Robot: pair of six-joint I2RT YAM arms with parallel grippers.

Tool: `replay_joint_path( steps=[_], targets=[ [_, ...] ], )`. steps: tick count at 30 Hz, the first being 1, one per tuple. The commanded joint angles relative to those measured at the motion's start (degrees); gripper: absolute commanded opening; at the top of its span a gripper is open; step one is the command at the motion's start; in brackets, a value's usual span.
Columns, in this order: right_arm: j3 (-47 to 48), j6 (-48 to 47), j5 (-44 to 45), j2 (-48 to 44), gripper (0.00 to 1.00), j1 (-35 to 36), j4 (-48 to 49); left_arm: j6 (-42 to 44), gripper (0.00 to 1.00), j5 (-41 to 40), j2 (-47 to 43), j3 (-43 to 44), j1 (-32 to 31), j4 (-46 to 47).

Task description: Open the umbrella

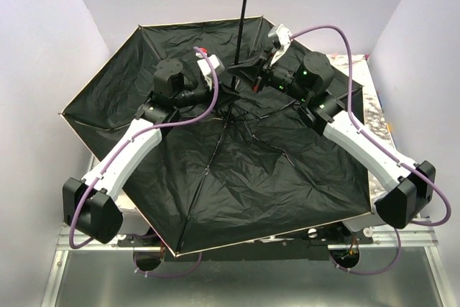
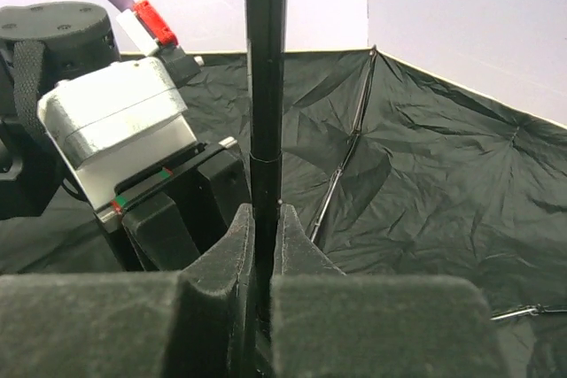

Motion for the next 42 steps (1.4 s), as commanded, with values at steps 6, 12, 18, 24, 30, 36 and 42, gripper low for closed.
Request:
replay_joint_path(
  steps=[6, 12, 18, 24, 30, 36, 42],
  targets=[
    [-2.5, -12.9, 0.9, -1.3, 0.0, -0.2, -1.8, 19.8, 0.59, -2.8, -8.2, 4.3, 1.1, -16.4],
    [-0.3, -23.1, 0.3, -0.4, 0.0, -0.3, -7.7, 46.0, 0.76, -7.2, -15.3, 6.9, 1.6, -25.7],
    [-2.1, -24.8, -1.5, -0.4, 0.0, -0.2, -5.3, 53.7, 0.71, -10.1, -18.9, 5.1, 1.3, -13.9],
    [3.8, -27.4, -5.7, 3.4, 0.0, -0.2, -14.6, 101.0, 0.74, -19.5, -19.8, 2.6, -5.7, -21.6],
    [9.5, -30.9, -6.1, 7.1, 0.0, -0.2, -25.8, 119.5, 0.76, -33.7, -13.6, 6.6, -9.2, -18.2],
    [13.0, -35.3, -7.2, 8.4, 0.0, -0.2, -32.3, 125.0, 0.76, -38.6, -8.9, 12.1, -9.3, -17.2],
    [13.7, -38.2, -6.1, 8.2, 0.0, -0.1, -36.5, 126.0, 0.56, -43.5, -4.9, 17.7, -8.3, -17.0]
  ],
)
